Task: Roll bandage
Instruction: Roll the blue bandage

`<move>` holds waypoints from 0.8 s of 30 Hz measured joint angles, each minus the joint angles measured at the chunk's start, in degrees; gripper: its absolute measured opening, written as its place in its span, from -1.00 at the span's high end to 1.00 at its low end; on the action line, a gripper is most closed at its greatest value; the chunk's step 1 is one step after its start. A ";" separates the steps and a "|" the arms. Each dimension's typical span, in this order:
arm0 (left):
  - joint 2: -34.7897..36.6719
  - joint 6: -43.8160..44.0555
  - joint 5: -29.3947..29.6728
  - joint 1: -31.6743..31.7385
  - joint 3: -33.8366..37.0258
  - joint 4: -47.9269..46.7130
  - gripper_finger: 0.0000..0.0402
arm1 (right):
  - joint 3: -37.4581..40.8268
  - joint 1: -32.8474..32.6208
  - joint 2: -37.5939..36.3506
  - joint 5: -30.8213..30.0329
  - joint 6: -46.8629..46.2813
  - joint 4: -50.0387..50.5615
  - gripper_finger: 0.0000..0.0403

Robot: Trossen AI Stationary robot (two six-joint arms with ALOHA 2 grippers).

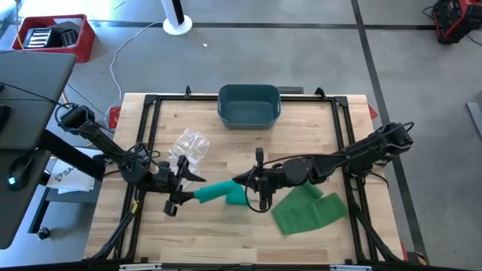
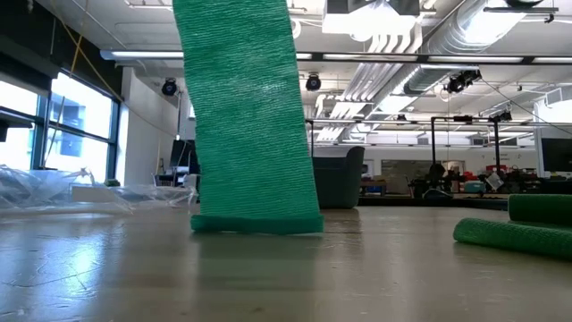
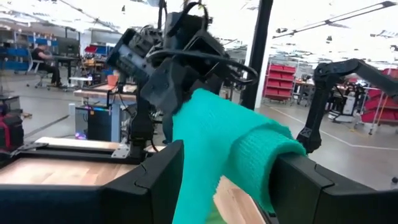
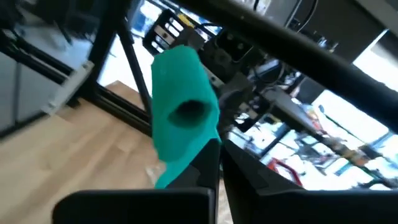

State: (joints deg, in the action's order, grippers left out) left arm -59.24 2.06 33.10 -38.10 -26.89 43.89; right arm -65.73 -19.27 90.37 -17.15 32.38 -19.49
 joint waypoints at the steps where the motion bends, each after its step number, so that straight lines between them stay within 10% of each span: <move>1: 0.00 0.63 -0.20 0.37 0.00 -0.44 0.01 | -0.85 0.00 0.02 -0.74 1.35 1.20 0.98; 24: 0.00 6.55 -6.51 6.95 0.00 -4.64 0.01 | -10.41 -3.24 2.71 -3.98 19.64 6.58 1.00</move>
State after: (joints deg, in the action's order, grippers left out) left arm -59.24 8.61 26.59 -31.16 -26.89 39.25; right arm -76.14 -22.51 93.08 -21.14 52.02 -12.91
